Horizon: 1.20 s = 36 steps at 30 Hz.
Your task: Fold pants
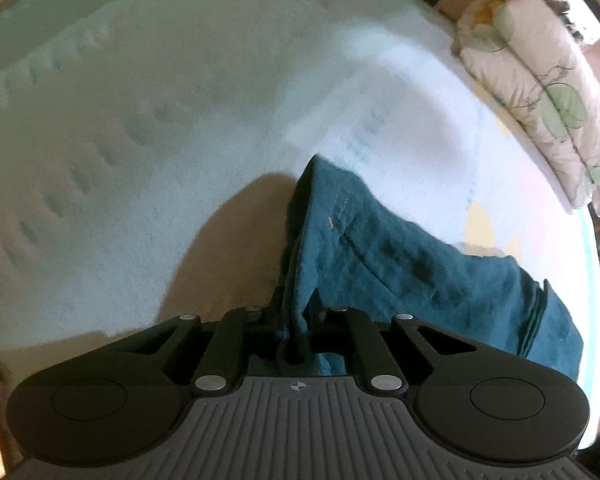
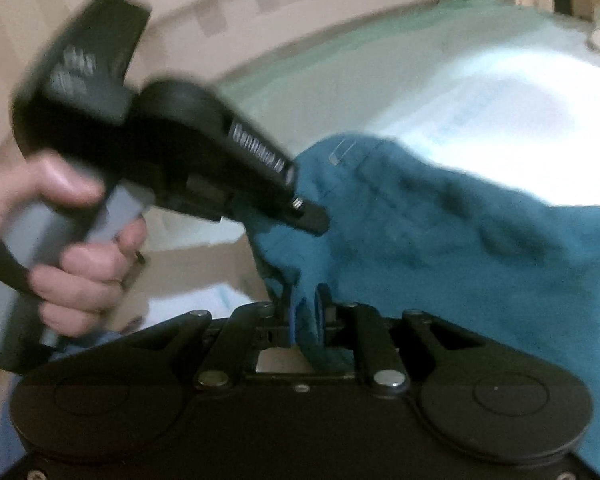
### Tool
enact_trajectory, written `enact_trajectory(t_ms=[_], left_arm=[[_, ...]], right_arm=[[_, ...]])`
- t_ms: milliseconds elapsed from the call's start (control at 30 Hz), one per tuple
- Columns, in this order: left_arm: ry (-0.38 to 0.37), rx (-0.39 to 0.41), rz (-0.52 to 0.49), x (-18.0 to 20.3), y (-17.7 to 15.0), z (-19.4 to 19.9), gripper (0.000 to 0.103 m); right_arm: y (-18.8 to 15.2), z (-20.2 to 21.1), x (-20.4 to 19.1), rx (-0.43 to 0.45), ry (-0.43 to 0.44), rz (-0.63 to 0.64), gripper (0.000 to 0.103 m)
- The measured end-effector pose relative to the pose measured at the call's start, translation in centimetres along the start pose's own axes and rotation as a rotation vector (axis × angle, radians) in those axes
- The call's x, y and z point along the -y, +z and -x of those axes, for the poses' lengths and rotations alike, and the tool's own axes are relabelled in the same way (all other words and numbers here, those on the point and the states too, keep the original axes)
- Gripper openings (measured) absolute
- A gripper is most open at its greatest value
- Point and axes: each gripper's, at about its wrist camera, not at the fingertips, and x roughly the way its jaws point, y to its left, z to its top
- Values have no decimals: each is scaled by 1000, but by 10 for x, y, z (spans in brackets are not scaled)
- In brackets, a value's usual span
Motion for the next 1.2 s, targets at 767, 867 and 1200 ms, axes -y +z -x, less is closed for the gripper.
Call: enact_trajectory(t_ms=[767, 867, 1200], left_arm=[[-282, 229, -321, 187, -4, 110, 8], [-314, 214, -378, 226, -15, 104, 8], [-467, 39, -600, 372, -93, 22, 9]], right_arm=[[-100, 120, 123, -16, -345, -362, 20], [-95, 143, 127, 43, -359, -391, 21], [-112, 241, 184, 135, -532, -573, 21]])
